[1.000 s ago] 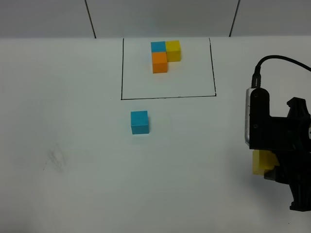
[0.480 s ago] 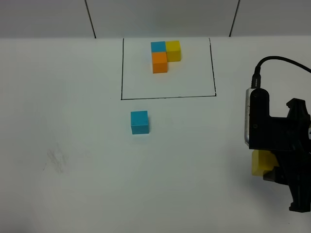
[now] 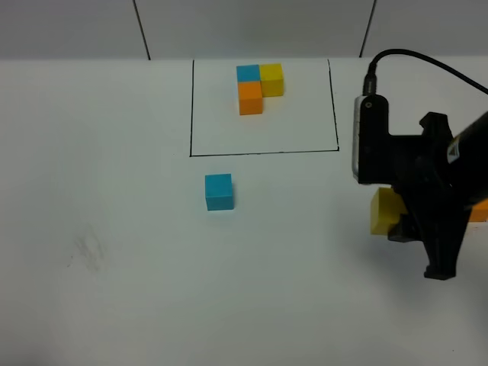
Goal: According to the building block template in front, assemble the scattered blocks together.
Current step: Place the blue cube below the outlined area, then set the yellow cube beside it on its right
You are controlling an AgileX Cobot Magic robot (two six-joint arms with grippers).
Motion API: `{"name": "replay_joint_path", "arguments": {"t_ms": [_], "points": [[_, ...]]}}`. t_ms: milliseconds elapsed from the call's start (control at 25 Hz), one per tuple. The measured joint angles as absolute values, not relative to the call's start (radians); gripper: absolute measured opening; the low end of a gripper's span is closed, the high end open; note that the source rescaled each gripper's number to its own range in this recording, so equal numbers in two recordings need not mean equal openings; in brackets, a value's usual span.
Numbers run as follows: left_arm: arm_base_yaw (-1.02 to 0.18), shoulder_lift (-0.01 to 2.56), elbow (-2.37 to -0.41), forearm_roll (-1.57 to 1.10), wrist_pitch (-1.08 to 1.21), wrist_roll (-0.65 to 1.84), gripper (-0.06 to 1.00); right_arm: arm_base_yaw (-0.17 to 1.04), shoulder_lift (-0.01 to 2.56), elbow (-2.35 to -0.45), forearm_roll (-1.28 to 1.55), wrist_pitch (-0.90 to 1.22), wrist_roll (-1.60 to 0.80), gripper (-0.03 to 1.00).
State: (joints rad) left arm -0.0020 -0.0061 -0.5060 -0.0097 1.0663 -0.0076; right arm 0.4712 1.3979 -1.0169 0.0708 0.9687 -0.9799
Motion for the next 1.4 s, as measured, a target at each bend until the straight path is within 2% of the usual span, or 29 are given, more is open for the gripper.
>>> {"name": "replay_joint_path", "arguments": {"t_ms": [400,840,1160,1400], "points": [[-0.002,-0.006,-0.506,0.006,1.066,-0.008,0.0,0.471,1.673,-1.254,0.147,0.964,-1.118,0.57],[-0.002,-0.006,-0.506,0.014,1.066,-0.008,0.0,0.473,1.835,-1.358,0.23,0.95,-1.225,0.57],[-0.002,-0.006,-0.506,0.014,1.066,-0.008,0.0,0.524,1.923,-1.381,0.251,0.841,-1.252,0.57],[-0.002,-0.006,-0.506,0.014,1.066,-0.008,0.0,0.544,2.001,-1.495,0.256,0.873,-1.25,0.57]]}}
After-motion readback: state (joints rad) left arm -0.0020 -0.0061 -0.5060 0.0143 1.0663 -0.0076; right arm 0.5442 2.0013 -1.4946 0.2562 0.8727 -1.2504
